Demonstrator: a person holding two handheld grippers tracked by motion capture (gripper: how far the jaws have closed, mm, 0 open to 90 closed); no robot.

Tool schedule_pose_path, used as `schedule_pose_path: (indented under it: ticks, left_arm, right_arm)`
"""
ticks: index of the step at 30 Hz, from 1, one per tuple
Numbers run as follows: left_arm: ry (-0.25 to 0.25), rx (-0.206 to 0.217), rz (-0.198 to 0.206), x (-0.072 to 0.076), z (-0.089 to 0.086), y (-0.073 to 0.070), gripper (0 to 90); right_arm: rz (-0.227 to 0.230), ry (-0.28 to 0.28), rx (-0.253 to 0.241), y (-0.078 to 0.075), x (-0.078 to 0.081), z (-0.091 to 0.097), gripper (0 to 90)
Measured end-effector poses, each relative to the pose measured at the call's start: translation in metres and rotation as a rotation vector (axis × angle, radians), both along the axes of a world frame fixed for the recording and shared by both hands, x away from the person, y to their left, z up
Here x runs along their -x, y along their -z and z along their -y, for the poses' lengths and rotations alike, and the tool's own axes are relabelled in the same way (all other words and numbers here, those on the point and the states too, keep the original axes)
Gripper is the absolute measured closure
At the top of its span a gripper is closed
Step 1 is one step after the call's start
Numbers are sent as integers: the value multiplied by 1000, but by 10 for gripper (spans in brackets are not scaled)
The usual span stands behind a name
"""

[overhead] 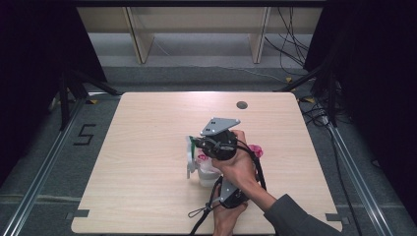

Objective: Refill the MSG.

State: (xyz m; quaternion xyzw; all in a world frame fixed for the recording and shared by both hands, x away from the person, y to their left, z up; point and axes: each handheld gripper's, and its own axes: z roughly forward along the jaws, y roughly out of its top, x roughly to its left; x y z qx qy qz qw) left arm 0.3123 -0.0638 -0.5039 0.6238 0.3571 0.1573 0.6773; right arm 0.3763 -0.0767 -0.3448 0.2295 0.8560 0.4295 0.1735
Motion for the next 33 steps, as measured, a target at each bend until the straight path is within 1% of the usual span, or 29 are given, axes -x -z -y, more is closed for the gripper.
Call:
schedule_pose_path:
  ticks: [1, 3, 4, 6, 7, 9, 10, 11, 12, 13, 14, 15, 16, 17, 18, 19, 21, 22, 23, 24, 25, 26, 27, 29, 30, 31, 32, 33]
  left_arm:
    - [-1, 2, 0, 0, 0, 0, 708]
    - [0, -7, 2, 0, -1, -1, 708]
    - [0, -7, 1, 0, -1, 0, 708]
    - [0, -3, 1, 0, -1, 0, 708]
    - [1, -5, 3, 0, -1, -1, 709]
    - [1, -4, 1, 0, -1, -1, 708]
    - [0, 3, 0, 0, 0, 0, 709]
    - [0, 6, 0, 0, 0, -1, 709]
    - [1, 2, 2, 0, -1, -1, 709]
    - [-1, -2, 4, 0, -1, -1, 709]
    - [3, -5, 3, 0, -1, -1, 709]
    - [2, -1, 2, 0, 0, -1, 709]
    - [2, -1, 2, 0, 0, -1, 709]
    - [2, 3, 4, 0, 0, -1, 709]
    - [2, -4, 5, 0, -1, -1, 709]
    - [2, -10, 5, 0, -2, -1, 709]
    - [3, -12, 2, 0, -2, -1, 709]
    - [1, -3, 0, 0, 0, 0, 709]
    - [1, 4, 3, 1, 0, -1, 709]
    - [2, 0, 6, 0, 0, -1, 709]
    - [2, 0, 6, 0, 0, -1, 709]
    - [3, -9, 4, 0, -1, -1, 710]
    - [3, -6, 3, 0, -1, -1, 710]
    - [3, 0, 0, 0, 0, 0, 710]
    - [-3, -52, 4, 0, -3, 0, 710]
    - [7, -123, 16, -1, -9, 0, 710]
    - [6, -125, 15, -1, -9, -1, 711]
    - [7, -124, 15, -1, -10, -1, 711]
  right_arm:
    - [-15, 8, 3, 0, 1, -1, 898]
    - [7, -4, -7, 0, 0, -1, 898]
    - [4, 3, -13, 0, 0, 0, 898]
    - [7, -3, -6, 0, -1, -1, 898]
    - [-3, 10, -14, 0, 1, -1, 898]
    - [9, 0, -8, 0, 0, -1, 898]
    - [3, -9, 5, 0, 0, -1, 898]
    - [-13, 11, -3, 1, 2, -2, 898]
    - [-15, 9, 1, 0, 2, -2, 898]
    - [2, 8, -6, 0, 2, -2, 898]
    - [-1, 1, -7, -1, 1, -1, 898]
    - [11, -6, -2, 0, 0, -1, 898]
    - [11, -6, -2, 0, 0, -1, 898]
    - [-14, 10, 1, 1, 2, -2, 899]
    - [-9, 4, 4, 0, 1, -2, 898]
    - [-8, 13, -13, -1, 1, -1, 898]
    - [-9, 13, -19, -1, 1, -1, 898]
    - [3, -12, 7, 1, 0, -1, 898]
    - [-4, 10, 2, 1, 1, -2, 899]
    - [-17, 11, -2, 1, 2, -2, 898]
    - [6, -5, -1, 0, 0, -1, 898]
    - [-2, 9, -16, -1, 1, -1, 899]
    - [2, 8, -15, -1, 1, 0, 899]
    - [-4, 6, 1, 1, 2, -2, 899]
    - [-11, 7, 9, 1, 3, -2, 898]
    - [-18, 6, 10, 0, 3, -2, 899]
    - [-3, 8, -5, 0, 2, -2, 899]
    - [3, -4, -6, -1, 1, -1, 899]
